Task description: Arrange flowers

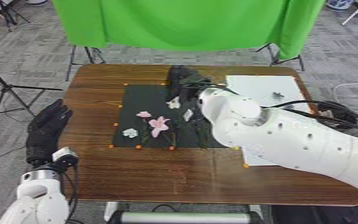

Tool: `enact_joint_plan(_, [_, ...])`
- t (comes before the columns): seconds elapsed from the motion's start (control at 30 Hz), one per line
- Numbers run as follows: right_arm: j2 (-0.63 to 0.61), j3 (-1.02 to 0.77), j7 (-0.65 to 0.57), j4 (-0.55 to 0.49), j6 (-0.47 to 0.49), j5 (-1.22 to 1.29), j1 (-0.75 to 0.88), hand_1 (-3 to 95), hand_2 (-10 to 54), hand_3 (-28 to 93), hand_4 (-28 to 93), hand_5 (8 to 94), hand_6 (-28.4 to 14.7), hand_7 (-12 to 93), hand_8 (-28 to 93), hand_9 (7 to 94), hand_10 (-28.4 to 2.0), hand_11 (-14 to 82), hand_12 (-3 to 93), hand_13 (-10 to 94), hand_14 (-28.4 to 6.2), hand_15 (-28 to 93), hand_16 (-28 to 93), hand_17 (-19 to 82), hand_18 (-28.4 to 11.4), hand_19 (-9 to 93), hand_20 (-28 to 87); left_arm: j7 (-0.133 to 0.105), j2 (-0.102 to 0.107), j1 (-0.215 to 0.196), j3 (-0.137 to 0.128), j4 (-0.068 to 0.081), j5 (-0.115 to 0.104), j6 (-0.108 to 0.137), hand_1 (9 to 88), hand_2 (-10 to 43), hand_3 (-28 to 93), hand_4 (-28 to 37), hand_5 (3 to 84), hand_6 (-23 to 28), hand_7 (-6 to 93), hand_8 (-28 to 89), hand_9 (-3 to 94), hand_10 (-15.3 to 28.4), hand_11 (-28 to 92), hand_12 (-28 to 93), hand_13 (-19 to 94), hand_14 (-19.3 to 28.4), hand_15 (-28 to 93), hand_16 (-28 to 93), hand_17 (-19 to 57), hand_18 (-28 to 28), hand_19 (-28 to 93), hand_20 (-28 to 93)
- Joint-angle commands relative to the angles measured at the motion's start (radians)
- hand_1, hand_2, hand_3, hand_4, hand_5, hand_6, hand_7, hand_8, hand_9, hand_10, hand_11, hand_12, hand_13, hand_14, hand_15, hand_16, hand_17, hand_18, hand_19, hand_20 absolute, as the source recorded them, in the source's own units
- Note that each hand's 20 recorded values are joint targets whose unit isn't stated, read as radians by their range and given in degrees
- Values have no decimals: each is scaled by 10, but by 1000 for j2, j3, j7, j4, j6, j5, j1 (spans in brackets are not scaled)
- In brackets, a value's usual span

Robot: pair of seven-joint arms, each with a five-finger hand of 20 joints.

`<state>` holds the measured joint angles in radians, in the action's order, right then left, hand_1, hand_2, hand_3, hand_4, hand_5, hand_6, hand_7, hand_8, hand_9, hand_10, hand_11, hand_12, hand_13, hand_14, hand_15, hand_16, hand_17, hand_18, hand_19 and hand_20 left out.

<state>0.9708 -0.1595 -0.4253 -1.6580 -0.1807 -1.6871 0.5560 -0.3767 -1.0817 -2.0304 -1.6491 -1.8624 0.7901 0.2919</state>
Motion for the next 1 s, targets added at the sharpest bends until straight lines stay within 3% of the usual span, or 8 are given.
enact_joint_plan(0.03, [87, 22, -12, 51, 99, 0, -25, 599, -91, 651, -220, 792, 12, 207, 23, 839, -112, 55, 279, 923, -8, 667, 274, 678, -129, 932, 620, 12, 0, 0, 2, 2, 7, 0, 468, -95, 669, -152, 463, -12, 207, -113, 404, 103, 203, 89, 367, 120, 205, -20, 145, 76, 33, 230])
enact_joint_plan(0.1, [95, 16, -20, 64, 118, 2, -22, 599, -89, 649, -220, 791, 12, 207, 24, 837, -112, 55, 278, 923, -8, 667, 274, 678, -129, 932, 620, 17, -3, 5, -7, 11, 5, -12, 467, -95, 669, -152, 462, -13, 207, -113, 404, 103, 202, 89, 367, 121, 205, -20, 144, 77, 33, 229])
enact_joint_plan(0.33, [106, 12, -36, 104, 112, 9, -20, 597, -86, 645, -216, 789, 13, 206, 25, 834, -111, 57, 274, 922, -9, 667, 274, 677, -130, 932, 621, 26, -8, 7, -21, 20, 6, -26, 464, -95, 670, -153, 462, -14, 207, -113, 403, 102, 201, 90, 367, 122, 205, -20, 140, 77, 32, 225])
enact_joint_plan(0.8, [103, -4, -67, 137, 137, 35, 15, 595, -83, 643, -210, 785, 14, 206, 26, 828, -109, 61, 271, 919, -12, 668, 275, 675, -133, 932, 623, 39, -10, 12, -17, 23, 9, -47, 457, -95, 674, -157, 461, -14, 202, -111, 402, 104, 198, 91, 365, 122, 205, -20, 137, 79, 32, 221])
enact_joint_plan(1.0, [90, -15, -71, 139, 161, 45, 22, 589, -76, 637, -206, 776, 17, 208, 26, 821, -107, 61, 268, 914, -15, 668, 276, 671, -136, 932, 622, 43, -5, 11, -6, 17, 11, -42, 453, -95, 674, -156, 460, -13, 201, -110, 400, 104, 196, 91, 364, 122, 204, -20, 134, 81, 31, 220])
